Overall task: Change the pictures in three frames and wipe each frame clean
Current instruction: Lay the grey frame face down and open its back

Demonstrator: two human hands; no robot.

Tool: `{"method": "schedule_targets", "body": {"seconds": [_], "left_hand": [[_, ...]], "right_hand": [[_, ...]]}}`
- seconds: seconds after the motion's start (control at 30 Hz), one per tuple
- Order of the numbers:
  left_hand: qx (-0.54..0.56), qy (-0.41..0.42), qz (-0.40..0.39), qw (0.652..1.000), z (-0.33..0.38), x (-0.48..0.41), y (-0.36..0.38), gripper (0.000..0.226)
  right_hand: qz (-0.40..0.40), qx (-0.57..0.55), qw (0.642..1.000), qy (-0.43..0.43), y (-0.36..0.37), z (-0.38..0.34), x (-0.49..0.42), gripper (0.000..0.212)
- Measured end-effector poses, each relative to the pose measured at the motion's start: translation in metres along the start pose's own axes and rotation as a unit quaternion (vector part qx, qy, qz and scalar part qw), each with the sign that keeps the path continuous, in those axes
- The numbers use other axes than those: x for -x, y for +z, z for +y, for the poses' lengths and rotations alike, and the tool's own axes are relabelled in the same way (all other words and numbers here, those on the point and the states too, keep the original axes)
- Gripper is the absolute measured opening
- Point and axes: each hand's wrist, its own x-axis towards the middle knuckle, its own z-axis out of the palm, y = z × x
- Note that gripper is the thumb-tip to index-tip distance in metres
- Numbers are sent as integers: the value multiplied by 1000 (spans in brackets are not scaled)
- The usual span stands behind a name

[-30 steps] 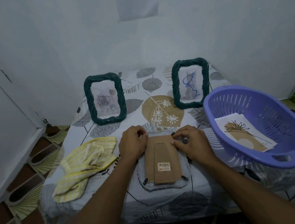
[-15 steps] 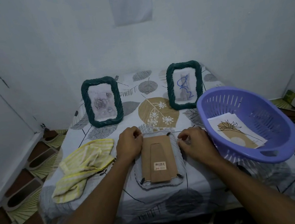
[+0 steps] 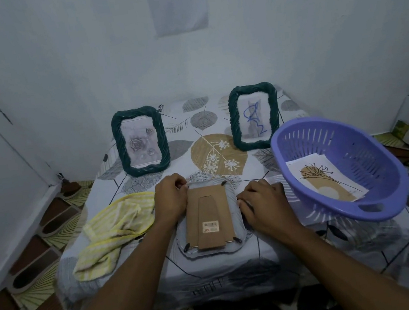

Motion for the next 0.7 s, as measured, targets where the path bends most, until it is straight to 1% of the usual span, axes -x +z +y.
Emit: {"method": "schedule_targets", "body": {"seconds": [0.07,0.17,0.27,0.33,0.4,0.47,0.57,0.7], "left_hand": [[-7,-4,-6,1000,-5,-2,-4,4],[-37,8,-15,999,-6,-1,-7,2],[-65,80,-23,994,6,0,-1,4],[-69,121,-67,988,21,0,6,5],[-82,148,-107,980,33,-1,16,6],[-75,146,-126,978,37,-1,24,10],[-33,120,-116,985,35,-1,32,17],[-35,107,-111,987,38,-4,34,12]], "right_hand": [[0,2,1000,-4,2,-5,-4,30],[2,-30,999,13,4,-3,-8,26],[17,-52,998,23,3,10,-9,23],[20,-49,998,26,3,15,-8,21],[22,-32,999,21,5,15,-6,24],[19,-20,999,18,6,12,-5,28],[22,-13,999,19,7,12,-6,29],[21,-9,1000,18,8,13,-7,30]]}}
